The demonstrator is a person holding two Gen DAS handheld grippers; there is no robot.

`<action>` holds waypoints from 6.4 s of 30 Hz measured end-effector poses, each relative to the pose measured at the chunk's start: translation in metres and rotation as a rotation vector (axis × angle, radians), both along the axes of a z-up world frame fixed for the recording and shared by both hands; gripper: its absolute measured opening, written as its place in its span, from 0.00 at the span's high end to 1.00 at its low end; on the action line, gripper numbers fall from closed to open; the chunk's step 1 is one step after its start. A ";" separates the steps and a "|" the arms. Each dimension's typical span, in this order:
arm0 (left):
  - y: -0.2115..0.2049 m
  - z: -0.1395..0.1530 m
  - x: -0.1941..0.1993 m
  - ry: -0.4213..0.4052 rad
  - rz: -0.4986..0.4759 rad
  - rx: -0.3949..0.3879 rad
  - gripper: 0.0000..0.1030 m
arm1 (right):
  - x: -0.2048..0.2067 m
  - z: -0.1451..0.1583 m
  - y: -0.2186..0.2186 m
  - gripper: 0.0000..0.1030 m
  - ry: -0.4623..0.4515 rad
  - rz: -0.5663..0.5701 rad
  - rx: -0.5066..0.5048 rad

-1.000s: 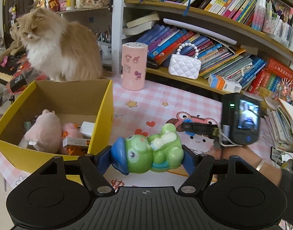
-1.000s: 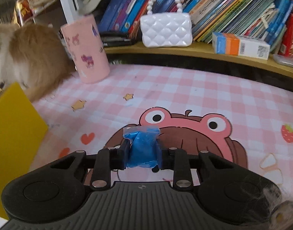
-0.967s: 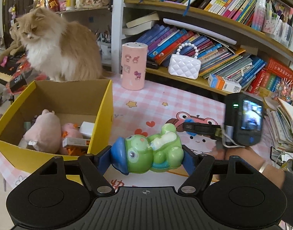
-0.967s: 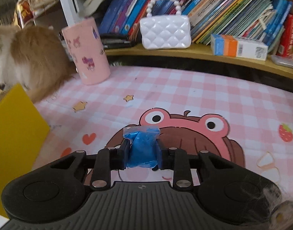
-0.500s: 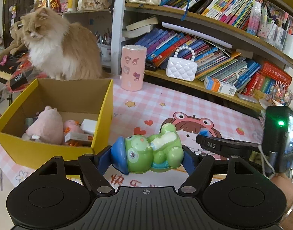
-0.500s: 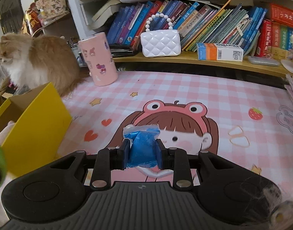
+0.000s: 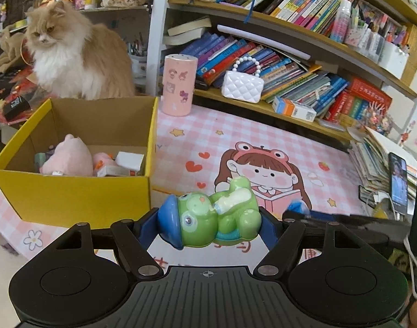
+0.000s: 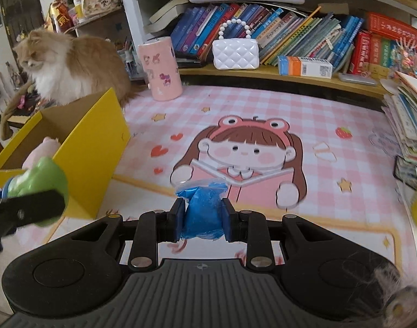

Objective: Organize objects

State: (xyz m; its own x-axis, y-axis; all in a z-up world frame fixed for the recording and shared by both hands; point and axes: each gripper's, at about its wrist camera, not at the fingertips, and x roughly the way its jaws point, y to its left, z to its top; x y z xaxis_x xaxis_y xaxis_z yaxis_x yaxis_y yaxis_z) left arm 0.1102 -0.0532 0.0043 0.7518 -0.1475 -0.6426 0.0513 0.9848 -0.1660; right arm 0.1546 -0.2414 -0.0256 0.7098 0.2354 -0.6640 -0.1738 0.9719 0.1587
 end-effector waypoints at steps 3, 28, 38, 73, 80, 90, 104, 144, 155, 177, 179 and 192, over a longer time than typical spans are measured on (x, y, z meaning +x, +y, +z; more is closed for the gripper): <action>0.014 -0.002 -0.009 -0.009 -0.021 0.015 0.28 | -0.015 -0.002 0.012 0.75 0.019 -0.017 -0.008; 0.166 -0.014 -0.096 0.012 0.033 -0.010 0.28 | -0.115 0.002 0.173 0.75 -0.014 0.081 -0.065; 0.200 -0.006 -0.102 -0.063 0.057 -0.022 0.28 | -0.120 0.013 0.207 0.75 -0.044 0.101 -0.082; 0.194 -0.012 0.087 -0.004 0.073 0.093 0.23 | 0.087 0.002 0.266 0.73 -0.059 0.307 -0.188; 0.201 -0.004 0.078 -0.038 0.100 0.063 0.14 | 0.084 0.005 0.270 0.54 -0.096 0.353 -0.202; 0.194 0.040 0.028 -0.177 0.087 0.030 0.13 | 0.023 0.050 0.239 0.51 -0.240 0.316 -0.161; 0.136 0.020 -0.039 -0.154 -0.028 0.102 0.12 | -0.079 0.040 0.148 0.50 -0.144 -0.089 -0.156; 0.082 -0.017 -0.078 -0.027 -0.117 0.154 0.03 | -0.159 0.015 0.111 0.12 -0.084 -0.418 -0.206; 0.084 -0.021 -0.075 -0.004 -0.074 0.147 0.01 | -0.154 0.011 0.112 0.01 -0.058 -0.474 -0.232; 0.082 -0.025 -0.076 0.025 0.007 0.176 0.01 | -0.146 0.008 0.117 0.00 -0.037 -0.507 -0.244; 0.080 -0.024 -0.078 0.020 0.008 0.184 0.01 | -0.147 0.008 0.117 0.00 -0.039 -0.508 -0.246; 0.074 -0.021 -0.083 0.006 0.005 0.204 0.01 | -0.157 0.010 0.111 0.00 -0.046 -0.513 -0.252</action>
